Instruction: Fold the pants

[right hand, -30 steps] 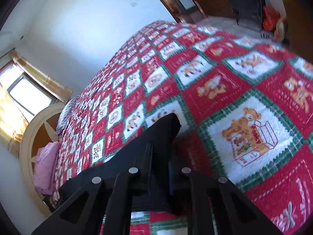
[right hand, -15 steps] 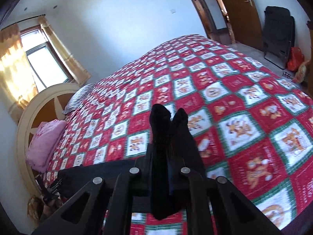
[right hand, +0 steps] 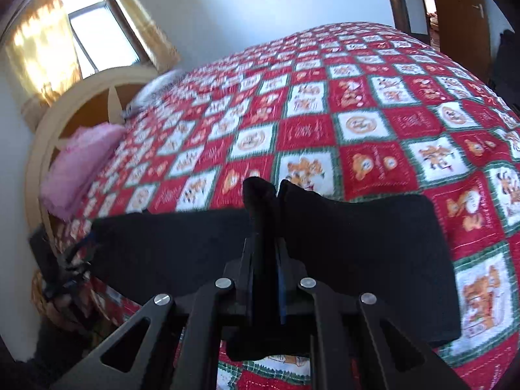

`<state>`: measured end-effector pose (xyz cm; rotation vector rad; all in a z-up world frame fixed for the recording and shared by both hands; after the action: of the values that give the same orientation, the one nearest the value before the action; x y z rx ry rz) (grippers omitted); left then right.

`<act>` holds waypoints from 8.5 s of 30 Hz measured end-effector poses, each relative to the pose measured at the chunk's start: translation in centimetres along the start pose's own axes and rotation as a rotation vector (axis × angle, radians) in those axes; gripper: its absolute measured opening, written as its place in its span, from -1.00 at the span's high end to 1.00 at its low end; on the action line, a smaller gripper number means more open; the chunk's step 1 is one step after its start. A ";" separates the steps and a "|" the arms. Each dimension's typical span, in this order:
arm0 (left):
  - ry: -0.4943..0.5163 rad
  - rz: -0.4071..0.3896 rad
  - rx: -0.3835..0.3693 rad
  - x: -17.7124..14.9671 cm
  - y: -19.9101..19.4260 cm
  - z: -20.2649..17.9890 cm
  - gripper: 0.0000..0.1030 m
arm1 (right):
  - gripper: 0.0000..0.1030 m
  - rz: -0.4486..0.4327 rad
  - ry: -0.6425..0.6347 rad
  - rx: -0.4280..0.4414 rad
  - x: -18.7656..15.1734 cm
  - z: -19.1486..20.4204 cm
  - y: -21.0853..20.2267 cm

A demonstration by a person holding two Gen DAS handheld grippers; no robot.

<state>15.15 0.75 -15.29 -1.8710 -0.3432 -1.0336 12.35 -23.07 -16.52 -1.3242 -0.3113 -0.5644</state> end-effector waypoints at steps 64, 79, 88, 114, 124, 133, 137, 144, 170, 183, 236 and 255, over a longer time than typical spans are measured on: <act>-0.133 0.178 -0.483 4.2 10.6 -17.8 0.85 | 0.01 -0.385 0.199 0.188 -3.1 -8.4 -5.8; -0.271 0.196 -0.447 2.3 10.3 -12.9 0.85 | 0.00 -0.338 0.092 0.178 -3.9 -6.0 -4.9; -0.298 0.221 -0.403 0.8 11.3 -11.2 0.78 | -0.06 -0.171 0.030 0.158 -5.2 -4.8 -1.5; -0.047 0.208 -0.153 0.1 10.9 -12.9 -0.49 | -0.09 0.001 0.145 0.114 -0.3 -6.2 4.9; -0.071 0.202 -0.167 0.2 10.6 -12.9 -0.50 | -0.09 -0.095 0.001 0.128 -2.0 -1.5 1.4; -0.095 0.190 -0.173 0.5 9.9 -12.0 -0.51 | -0.09 0.026 -0.118 0.183 -5.7 2.5 3.6; -0.098 0.179 -0.166 0.6 9.5 -11.6 -0.51 | -0.09 0.035 -0.146 0.183 -6.4 3.2 3.5; -0.101 0.128 -0.135 1.1 7.7 -9.9 -0.59 | -0.09 0.000 -0.211 0.185 -6.6 4.5 1.9; -0.189 0.058 -0.032 1.4 3.4 -2.3 -0.66 | 0.89 -0.088 -0.565 0.010 -9.5 12.5 4.1; -0.200 0.063 0.322 -1.4 -4.2 13.4 -0.72 | -0.12 -0.040 -0.530 0.062 -9.2 12.8 4.6; -0.425 -0.273 -0.246 0.7 -9.9 11.7 0.61 | -0.12 -0.256 -0.379 0.145 -6.3 10.9 -1.5; -0.085 -0.074 -0.617 10.0 0.7 -14.1 0.61 | -0.12 -0.366 -0.027 0.014 -4.2 -4.9 -6.8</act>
<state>14.46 -13.17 -5.06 -2.4709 -0.1478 -1.2021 4.63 -27.84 -14.19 -1.2690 -0.5853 -0.8496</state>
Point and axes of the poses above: each gripper's, at about its wrist camera, not at the fingertips, and y roughly the way its jaws point, z to its left, x to its top, the point moved 6 cm from there along y, roughly the way its jaws point, and after that the axes turned 10 degrees about -x, right-handed, at the moved point
